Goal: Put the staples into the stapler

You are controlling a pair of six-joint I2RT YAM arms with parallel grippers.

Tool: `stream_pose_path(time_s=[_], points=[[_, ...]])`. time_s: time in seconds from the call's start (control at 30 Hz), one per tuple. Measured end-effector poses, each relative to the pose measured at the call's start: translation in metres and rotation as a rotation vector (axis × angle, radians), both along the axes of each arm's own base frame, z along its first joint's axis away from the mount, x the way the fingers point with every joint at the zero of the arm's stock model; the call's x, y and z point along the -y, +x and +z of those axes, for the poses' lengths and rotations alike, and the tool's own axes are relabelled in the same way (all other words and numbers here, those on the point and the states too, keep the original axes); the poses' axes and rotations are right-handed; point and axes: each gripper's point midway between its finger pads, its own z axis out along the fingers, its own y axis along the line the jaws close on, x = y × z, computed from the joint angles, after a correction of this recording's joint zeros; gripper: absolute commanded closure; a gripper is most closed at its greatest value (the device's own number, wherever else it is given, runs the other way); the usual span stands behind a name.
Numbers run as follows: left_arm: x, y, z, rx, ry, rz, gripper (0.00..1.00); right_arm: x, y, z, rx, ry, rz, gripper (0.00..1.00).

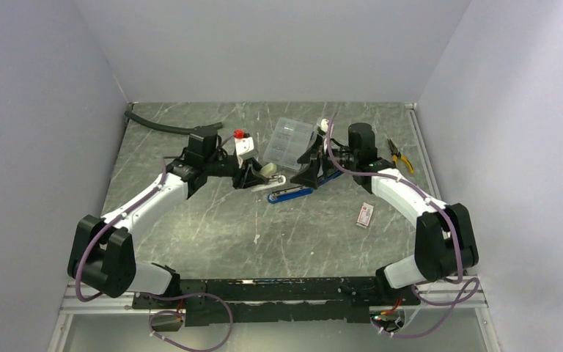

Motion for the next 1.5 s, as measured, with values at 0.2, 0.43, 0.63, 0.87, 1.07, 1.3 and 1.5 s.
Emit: stream_pose_path(time_s=[0.2,0.43,0.63,0.87,1.07,1.3,1.5], points=[[0.013,-0.012,-0.006,0.039,0.005,-0.061,0.97,-0.019,0.002,-0.006,-0.161,0.077,0.016,0.03],[0.027,-0.024,-0.012,0.109,0.027,-0.127,0.97,-0.025,-0.002,-0.014,-0.252,0.099,0.037,0.07],[0.030,-0.025,-0.020,0.153,0.050,-0.147,0.97,-0.027,-0.008,-0.026,-0.295,0.098,0.069,0.09],[0.028,-0.023,-0.029,0.188,0.077,-0.146,0.97,-0.026,-0.023,-0.049,-0.370,0.088,0.118,0.10],[0.029,-0.021,-0.031,0.215,0.077,-0.146,0.97,-0.026,-0.025,-0.057,-0.392,0.085,0.133,0.15],[0.027,-0.023,-0.038,0.222,0.084,-0.153,0.97,-0.027,-0.027,-0.070,-0.456,0.080,0.143,0.16],[0.028,-0.022,-0.037,0.243,0.083,-0.158,0.97,-0.027,-0.030,-0.066,-0.475,0.092,0.158,0.14]])
